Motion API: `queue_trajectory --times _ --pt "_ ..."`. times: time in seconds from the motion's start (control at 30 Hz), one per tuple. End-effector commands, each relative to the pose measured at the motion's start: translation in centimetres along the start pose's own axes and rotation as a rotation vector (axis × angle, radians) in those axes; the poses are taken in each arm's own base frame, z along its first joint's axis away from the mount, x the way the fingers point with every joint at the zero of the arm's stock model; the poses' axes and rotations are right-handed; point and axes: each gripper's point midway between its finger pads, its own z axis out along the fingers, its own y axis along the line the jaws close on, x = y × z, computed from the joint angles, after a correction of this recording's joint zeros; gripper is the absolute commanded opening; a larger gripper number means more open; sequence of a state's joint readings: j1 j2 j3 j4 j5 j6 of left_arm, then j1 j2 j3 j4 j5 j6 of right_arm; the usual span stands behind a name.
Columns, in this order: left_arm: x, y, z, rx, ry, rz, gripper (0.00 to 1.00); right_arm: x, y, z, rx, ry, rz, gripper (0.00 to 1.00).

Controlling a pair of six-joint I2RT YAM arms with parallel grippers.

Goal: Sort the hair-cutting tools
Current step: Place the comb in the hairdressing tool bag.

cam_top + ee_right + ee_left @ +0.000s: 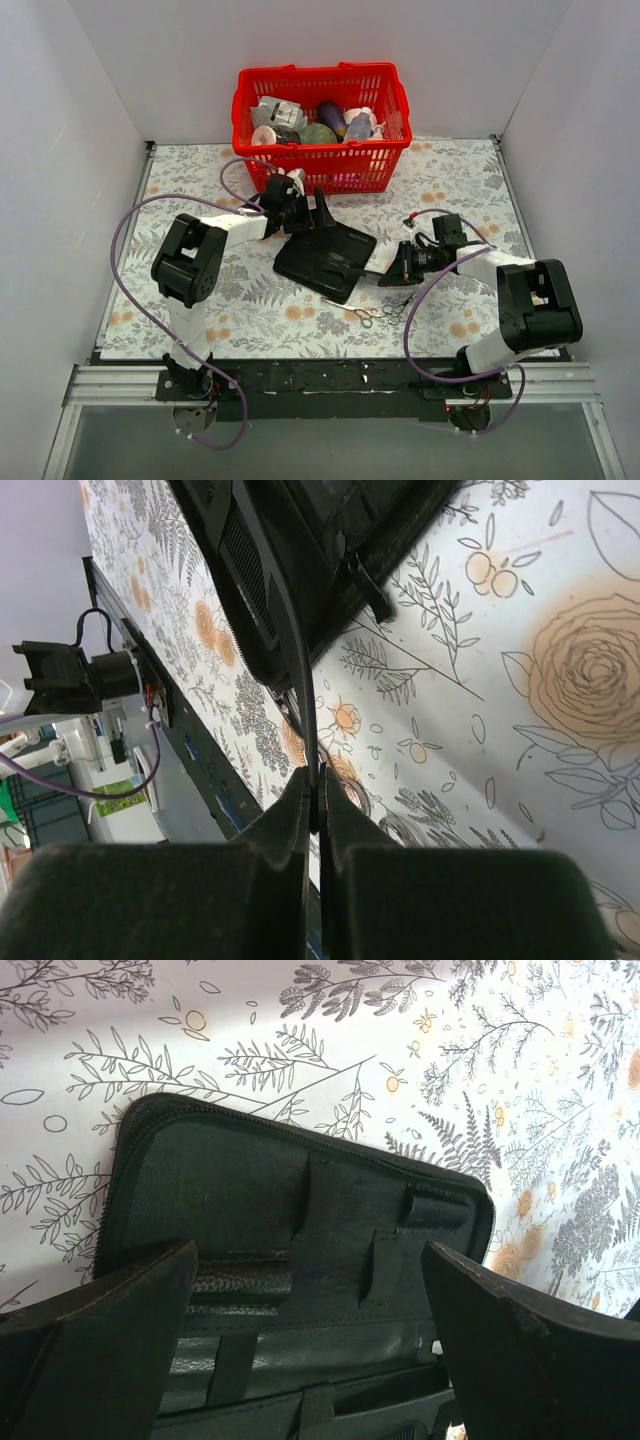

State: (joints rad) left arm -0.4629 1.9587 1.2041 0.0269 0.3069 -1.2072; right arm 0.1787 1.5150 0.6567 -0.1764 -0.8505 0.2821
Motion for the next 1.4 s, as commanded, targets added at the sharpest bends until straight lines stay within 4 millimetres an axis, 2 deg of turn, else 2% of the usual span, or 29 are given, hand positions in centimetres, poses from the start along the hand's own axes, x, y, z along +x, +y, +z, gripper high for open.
queue_trajectory --times 0.0,0.23,0.3,0.47,0.5,0.57,0.6,0.67,0.73,0.77,0.8,0.9,1.0,1.13,1.37 --pt "2.3 1.8 0.3 -0.052 0.066 0.0 0.98 -1.2 1.1 0.8 -0.006 -0.008 -0.022 0.01" --pt "3.2 2.4 0.5 -0.064 0.084 -0.013 0.98 -1.5 2.3 2.7 -0.007 0.012 -0.024 0.01" --pt "3.1 2.3 0.4 -0.063 0.082 -0.013 0.98 -1.1 2.1 3.4 0.018 0.015 -0.008 0.01" --pt "3.1 2.2 0.1 -0.061 0.079 -0.011 0.98 -1.8 2.7 4.0 0.01 -0.106 0.094 0.01" --pt "3.3 2.3 0.0 -0.064 0.081 -0.012 0.98 -2.3 3.4 3.8 -0.001 -0.144 0.08 0.01" --pt "3.1 2.2 -0.1 -0.063 0.076 -0.011 0.98 -1.6 3.3 3.9 0.026 -0.176 0.145 0.01" --pt "3.1 2.2 -0.1 -0.062 0.077 -0.011 0.98 -1.7 4.1 3.6 0.012 -0.212 0.138 0.01" --pt "3.0 2.0 -0.2 -0.061 0.075 -0.01 0.98 -0.5 4.0 3.8 0.027 -0.237 0.217 0.01" --pt "2.9 2.0 -0.2 -0.06 0.071 -0.012 0.98 -0.4 4.9 3.5 0.003 -0.293 0.232 0.01" --pt "2.8 2.0 -0.2 -0.06 0.068 -0.014 0.98 0.7 4.2 3.8 0.026 -0.302 0.267 0.01" --pt "2.7 1.9 -0.3 -0.06 0.066 -0.014 0.98 0.5 5.1 3.6 -0.004 -0.335 0.297 0.01" --pt "2.6 1.8 -0.4 -0.059 0.061 -0.015 0.98 1.0 5.8 3.8 -0.001 -0.383 0.349 0.01" --pt "2.3 1.5 -0.6 -0.055 0.054 -0.014 0.98 1.1 6.8 4.4 0.01 -0.41 0.365 0.01" --pt "1.9 1.4 -1.1 -0.062 0.037 -0.015 0.98 1.6 7.1 5.7 0.042 -0.417 0.403 0.01" --pt "1.7 1.4 -1.8 -0.086 0.029 -0.01 0.98 3.0 6.4 8.2 0.047 -0.417 0.524 0.01"
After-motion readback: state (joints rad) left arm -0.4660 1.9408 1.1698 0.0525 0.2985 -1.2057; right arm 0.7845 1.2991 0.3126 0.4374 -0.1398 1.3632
